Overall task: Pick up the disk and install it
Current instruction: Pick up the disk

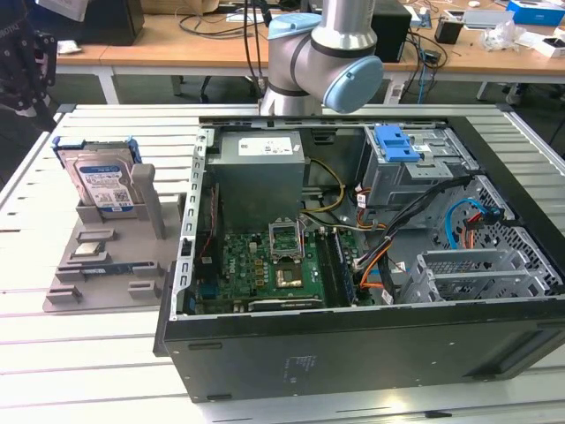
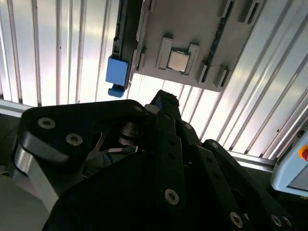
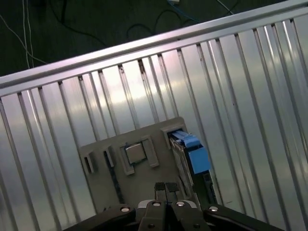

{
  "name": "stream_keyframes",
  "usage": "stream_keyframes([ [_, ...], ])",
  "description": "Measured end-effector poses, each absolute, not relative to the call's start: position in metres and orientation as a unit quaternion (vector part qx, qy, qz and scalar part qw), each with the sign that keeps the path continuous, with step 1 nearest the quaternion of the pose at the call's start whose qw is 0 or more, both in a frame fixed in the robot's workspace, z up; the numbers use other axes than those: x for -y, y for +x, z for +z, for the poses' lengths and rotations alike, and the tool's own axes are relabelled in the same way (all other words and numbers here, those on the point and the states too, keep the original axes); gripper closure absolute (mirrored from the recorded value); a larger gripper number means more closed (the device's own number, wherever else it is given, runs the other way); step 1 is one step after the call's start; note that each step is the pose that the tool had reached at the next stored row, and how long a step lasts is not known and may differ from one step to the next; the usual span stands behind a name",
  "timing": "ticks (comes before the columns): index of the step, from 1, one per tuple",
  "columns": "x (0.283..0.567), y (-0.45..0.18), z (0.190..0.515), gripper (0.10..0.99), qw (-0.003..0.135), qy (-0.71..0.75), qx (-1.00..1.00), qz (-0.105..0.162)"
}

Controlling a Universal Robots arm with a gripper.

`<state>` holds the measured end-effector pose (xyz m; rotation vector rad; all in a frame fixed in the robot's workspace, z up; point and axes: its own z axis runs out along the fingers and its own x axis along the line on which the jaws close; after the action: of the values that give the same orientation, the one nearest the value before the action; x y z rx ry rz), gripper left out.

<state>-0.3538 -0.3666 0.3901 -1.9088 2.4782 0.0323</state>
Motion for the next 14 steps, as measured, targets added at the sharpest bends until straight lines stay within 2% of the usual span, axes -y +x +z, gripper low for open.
stream_keyframes([
  [14, 0.3665, -0.3538, 0.3901, 0.984, 0.006, -0.68, -0.733, 0.011],
])
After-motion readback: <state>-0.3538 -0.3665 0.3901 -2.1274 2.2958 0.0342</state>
